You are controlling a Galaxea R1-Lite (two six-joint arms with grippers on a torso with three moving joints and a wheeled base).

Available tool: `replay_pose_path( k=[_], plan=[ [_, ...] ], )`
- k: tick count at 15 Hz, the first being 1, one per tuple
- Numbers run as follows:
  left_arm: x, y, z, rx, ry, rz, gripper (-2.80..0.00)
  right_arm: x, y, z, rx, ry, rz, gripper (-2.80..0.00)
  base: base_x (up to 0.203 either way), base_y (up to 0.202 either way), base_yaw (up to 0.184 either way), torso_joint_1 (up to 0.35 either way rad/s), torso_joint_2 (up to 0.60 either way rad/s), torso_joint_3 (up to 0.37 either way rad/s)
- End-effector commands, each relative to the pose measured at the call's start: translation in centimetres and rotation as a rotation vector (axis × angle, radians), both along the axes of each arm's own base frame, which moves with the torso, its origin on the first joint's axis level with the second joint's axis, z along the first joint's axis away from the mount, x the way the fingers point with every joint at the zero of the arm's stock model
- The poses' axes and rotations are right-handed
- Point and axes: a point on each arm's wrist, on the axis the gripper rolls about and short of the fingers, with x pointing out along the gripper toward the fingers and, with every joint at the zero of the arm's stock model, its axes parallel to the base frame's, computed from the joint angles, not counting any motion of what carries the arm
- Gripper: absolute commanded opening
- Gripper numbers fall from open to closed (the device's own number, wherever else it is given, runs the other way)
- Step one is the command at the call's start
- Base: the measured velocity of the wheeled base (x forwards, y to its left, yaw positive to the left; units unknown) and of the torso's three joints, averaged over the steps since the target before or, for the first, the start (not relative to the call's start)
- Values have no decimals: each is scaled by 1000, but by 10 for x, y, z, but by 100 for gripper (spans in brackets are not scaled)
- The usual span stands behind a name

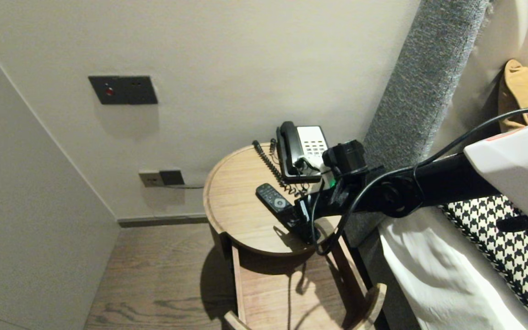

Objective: Take the remote control out of the drawer one by one and place them on the table, then close the nightstand drawer

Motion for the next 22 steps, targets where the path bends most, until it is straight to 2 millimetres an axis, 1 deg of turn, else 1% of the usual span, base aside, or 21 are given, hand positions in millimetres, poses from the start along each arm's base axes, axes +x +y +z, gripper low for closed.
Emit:
replay_pose_path(
  k=[1, 4, 5, 8, 10, 12, 14, 16, 19, 20, 22],
  plan=[
    [0, 0, 0, -1, -1, 1, -280, -11, -5, 30, 32, -66, -3, 0, 0, 0, 0, 0, 0, 0],
    [0, 0, 0, -1, -3, 1, -280, -26, -19, 56, 36, -111, -48, 0, 0, 0, 0, 0, 0, 0],
    [0, 0, 0, -1, -2, 1, -280, -33, -25, 63, 33, -101, -57, -280, 0, 0, 0, 0, 0, 0],
    [0, 0, 0, -1, 0, 0, -280, -57, -49, 81, 24, -21, -118, -280, 0, 0, 0, 0, 0, 0],
    [0, 0, 0, -1, -1, 1, -280, -70, -62, 88, 35, 28, -174, -280, 0, 0, 0, 0, 0, 0],
    [0, 0, 0, -1, 0, 1, -280, -87, -79, 86, 19, 55, -223, -280, 0, 0, 0, 0, 0, 0],
    [0, 0, 0, -1, 0, 1, -280, -98, -97, 78, 0, 81, -280, -280, 0, 0, 0, 0, 0, 0],
    [0, 0, 0, -1, -1, 1, -280, -110, -116, 64, -24, 125, -333, -280, 0, 0, 0, 0, 0, 0],
    [0, 0, 0, -1, 0, 1, -280, -136, -144, 41, -66, 188, -400, -280, 0, 0, 0, 0, 0, 0],
    [0, 0, 0, -1, -2, 1, -280, -145, -151, 32, -79, 214, -416, -280, 0, 0, 0, 0, 0, 0],
    [0, 0, 0, -1, -1, 1, -280, -161, -158, 13, -104, 270, -426, -280, 0, 0, 0, 0, 0, 0]
  ],
)
